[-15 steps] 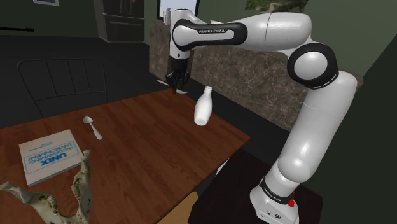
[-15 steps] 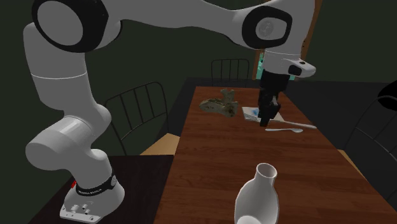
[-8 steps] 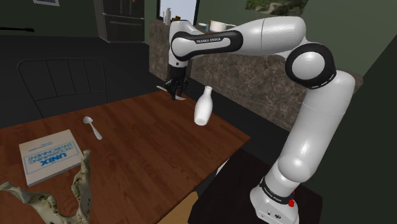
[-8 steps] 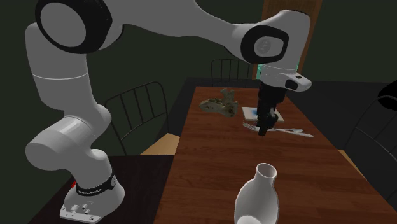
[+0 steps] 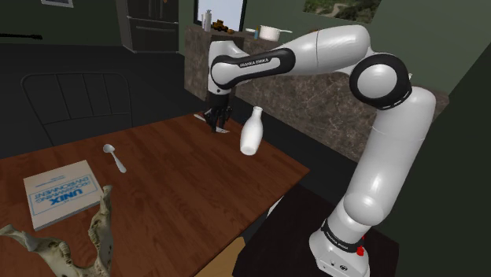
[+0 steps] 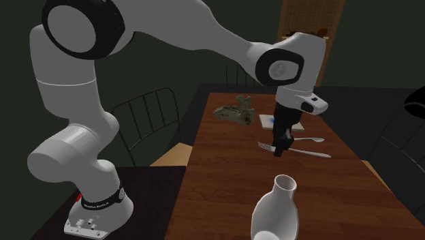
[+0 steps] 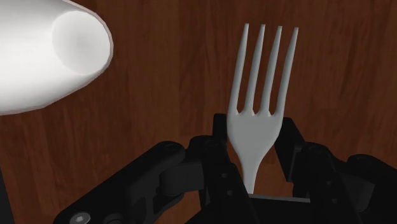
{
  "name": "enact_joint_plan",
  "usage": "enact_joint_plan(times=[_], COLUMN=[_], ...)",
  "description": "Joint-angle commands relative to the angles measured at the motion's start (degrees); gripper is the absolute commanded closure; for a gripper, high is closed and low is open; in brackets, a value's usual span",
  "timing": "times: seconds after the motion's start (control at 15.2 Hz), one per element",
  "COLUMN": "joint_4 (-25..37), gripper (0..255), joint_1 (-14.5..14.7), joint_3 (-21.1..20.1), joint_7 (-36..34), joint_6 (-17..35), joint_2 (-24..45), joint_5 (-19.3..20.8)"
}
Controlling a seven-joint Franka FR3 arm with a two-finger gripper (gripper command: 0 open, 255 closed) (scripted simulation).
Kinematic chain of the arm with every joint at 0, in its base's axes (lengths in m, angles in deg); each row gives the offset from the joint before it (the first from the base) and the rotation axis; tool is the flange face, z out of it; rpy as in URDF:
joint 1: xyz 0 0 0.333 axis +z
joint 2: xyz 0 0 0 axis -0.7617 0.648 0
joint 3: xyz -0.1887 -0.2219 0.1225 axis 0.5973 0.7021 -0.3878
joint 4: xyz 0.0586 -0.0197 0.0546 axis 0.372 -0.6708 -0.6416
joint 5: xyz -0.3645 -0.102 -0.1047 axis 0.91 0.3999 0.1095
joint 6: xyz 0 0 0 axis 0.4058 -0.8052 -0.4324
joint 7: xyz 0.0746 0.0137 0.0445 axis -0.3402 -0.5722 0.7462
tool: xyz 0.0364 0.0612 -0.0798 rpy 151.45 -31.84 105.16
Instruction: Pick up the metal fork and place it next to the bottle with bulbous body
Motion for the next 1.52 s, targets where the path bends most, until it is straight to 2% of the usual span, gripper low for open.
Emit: enact_joint_plan(times=[0.0,1.45], joint_4=[-0.8,-8.0], gripper=[255,255], joint_1=[0.05,0.59], joint_3=[0.01,0.77], joint_7=[-0.14,-1.75], joint_6=[1.32,16.09], joint_2=[0.5,8.29], joint_5=[0.14,2.5])
